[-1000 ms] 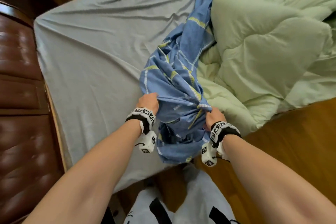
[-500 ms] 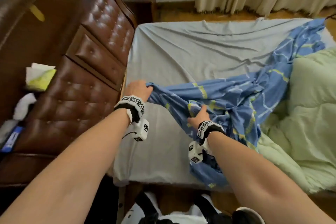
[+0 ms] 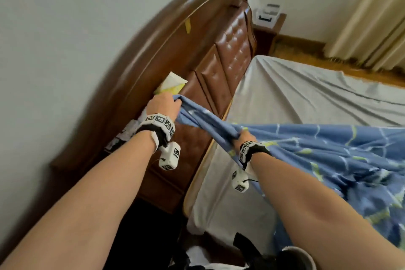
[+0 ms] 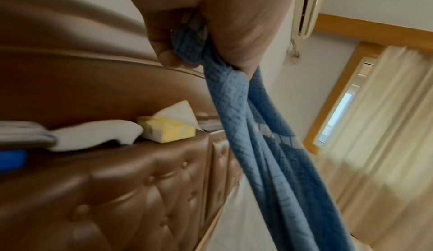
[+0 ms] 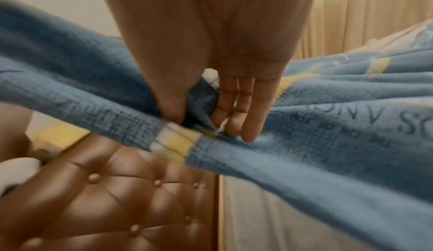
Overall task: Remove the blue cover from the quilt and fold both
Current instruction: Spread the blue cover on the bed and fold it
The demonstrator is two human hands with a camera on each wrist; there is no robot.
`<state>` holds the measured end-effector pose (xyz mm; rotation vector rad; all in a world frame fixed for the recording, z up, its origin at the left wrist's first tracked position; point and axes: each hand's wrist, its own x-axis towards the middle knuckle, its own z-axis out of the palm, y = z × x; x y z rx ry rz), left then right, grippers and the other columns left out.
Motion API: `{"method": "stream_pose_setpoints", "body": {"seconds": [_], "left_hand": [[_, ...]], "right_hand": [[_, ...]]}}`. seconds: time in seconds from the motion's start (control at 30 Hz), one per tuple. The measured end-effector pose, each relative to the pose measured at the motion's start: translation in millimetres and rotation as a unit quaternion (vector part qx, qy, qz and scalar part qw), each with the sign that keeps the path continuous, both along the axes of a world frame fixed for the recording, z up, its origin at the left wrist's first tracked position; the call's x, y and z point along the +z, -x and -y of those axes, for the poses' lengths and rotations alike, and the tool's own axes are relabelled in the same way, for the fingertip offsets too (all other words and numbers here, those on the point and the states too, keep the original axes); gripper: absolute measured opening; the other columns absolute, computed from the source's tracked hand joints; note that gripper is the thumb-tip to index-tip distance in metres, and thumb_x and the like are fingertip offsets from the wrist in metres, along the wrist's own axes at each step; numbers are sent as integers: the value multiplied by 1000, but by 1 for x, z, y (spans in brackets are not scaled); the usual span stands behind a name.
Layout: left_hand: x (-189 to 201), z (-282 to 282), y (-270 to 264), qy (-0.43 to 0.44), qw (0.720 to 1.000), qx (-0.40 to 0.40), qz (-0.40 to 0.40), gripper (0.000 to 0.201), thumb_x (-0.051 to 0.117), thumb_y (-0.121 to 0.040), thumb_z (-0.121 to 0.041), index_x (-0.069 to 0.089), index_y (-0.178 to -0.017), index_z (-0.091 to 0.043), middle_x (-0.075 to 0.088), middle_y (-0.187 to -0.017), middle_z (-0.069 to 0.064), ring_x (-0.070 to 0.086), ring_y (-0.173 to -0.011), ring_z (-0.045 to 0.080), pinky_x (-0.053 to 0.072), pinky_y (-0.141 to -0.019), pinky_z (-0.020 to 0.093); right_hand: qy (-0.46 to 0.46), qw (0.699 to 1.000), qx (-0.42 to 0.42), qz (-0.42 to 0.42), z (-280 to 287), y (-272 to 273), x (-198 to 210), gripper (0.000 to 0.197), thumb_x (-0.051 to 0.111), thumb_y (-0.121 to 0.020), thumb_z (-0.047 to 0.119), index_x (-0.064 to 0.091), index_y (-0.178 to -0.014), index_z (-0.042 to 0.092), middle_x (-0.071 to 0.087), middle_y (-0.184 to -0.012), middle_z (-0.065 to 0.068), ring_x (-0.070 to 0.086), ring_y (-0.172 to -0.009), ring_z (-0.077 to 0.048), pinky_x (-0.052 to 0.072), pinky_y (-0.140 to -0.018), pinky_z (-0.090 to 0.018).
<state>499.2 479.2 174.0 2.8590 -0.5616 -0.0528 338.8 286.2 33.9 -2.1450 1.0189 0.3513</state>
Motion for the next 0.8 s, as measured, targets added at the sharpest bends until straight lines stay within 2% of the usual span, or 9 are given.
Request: {"method": "stream_pose_setpoints", "body": {"seconds": [0.1, 0.23, 0.33, 0.43, 0.53, 0.6, 0.67, 0.73, 0.8], "left_hand": [[5, -45, -19, 7, 997, 68, 17, 33, 44, -97, -34, 65, -90, -9, 69, -94, 15, 60, -80, 34, 40, -64, 35], [17, -79, -32, 9, 992, 130, 3, 36, 51, -91, -42, 58, -113, -15, 67, -108, 13, 63, -101, 37, 43, -73, 38], [14, -84, -28, -1, 992, 103, -72, 76, 66, -72, -62, 42, -131, -21, 65, -117, 9, 63, -106, 35, 50, -82, 39], [-1, -63, -28, 21, 983, -21, -182, 109, 70, -55, -76, 33, -143, -24, 55, -137, 6, 57, -119, 28, 49, -96, 41], [-10, -24, -17, 61, 975, -86, -197, 87, 70, -73, -66, 40, -143, -24, 50, -143, 6, 51, -127, 26, 43, -101, 35], [-17, 6, -4, 167, 961, -67, -212, 52, 65, -90, -41, 51, -133, -14, 57, -134, 10, 55, -121, 27, 42, -97, 36], [-25, 42, 13, 223, 946, -36, -233, 42, 60, -93, -38, 56, -125, -11, 60, -120, 5, 56, -115, 22, 41, -98, 36], [-36, 87, 36, 212, 932, -69, -285, 43, 55, -95, -39, 60, -121, -5, 62, -118, 13, 58, -114, 28, 42, -91, 35], [-45, 136, 66, 221, 911, -108, -331, 38, 51, -99, -30, 61, -112, 5, 62, -113, 24, 59, -109, 35, 38, -79, 34]], "right_hand": [[49, 998, 9, 47, -25, -46, 22, 35, 40, -99, 15, 52, -132, 6, 60, -127, -16, 55, -120, -36, 43, -101, -42], [79, 985, 25, 148, -71, -116, 88, 35, 44, -97, 11, 53, -128, -2, 57, -131, -25, 51, -125, -39, 40, -99, -42], [46, 960, 66, 267, -103, -157, 139, 30, 46, -93, 10, 58, -120, 4, 62, -122, -22, 55, -117, -38, 41, -95, -41], [-10, 943, 114, 312, -110, -164, 162, 28, 47, -91, 8, 62, -114, 8, 67, -111, -17, 61, -106, -34, 46, -86, -37], [-71, 945, 110, 300, -87, -140, 148, 31, 48, -86, 8, 67, -111, 8, 70, -105, -15, 64, -101, -31, 51, -90, -42], [-97, 939, 65, 324, -58, -111, 135, 23, 55, -84, 12, 67, -102, 4, 71, -93, -12, 65, -89, -26, 52, -87, -49], [-120, 932, -3, 341, -21, -73, 125, 26, 65, -78, 18, 65, -103, 10, 69, -90, -3, 63, -85, -16, 53, -85, -43], [-104, 944, -61, 308, 18, -23, 108, 52, 72, -66, 30, 58, -114, 16, 67, -101, -1, 62, -95, -14, 51, -87, -36], [-64, 967, -83, 231, 53, 35, 79, 88, 83, -62, 31, 41, -139, 18, 55, -131, -7, 53, -119, -20, 46, -102, -41]]}}
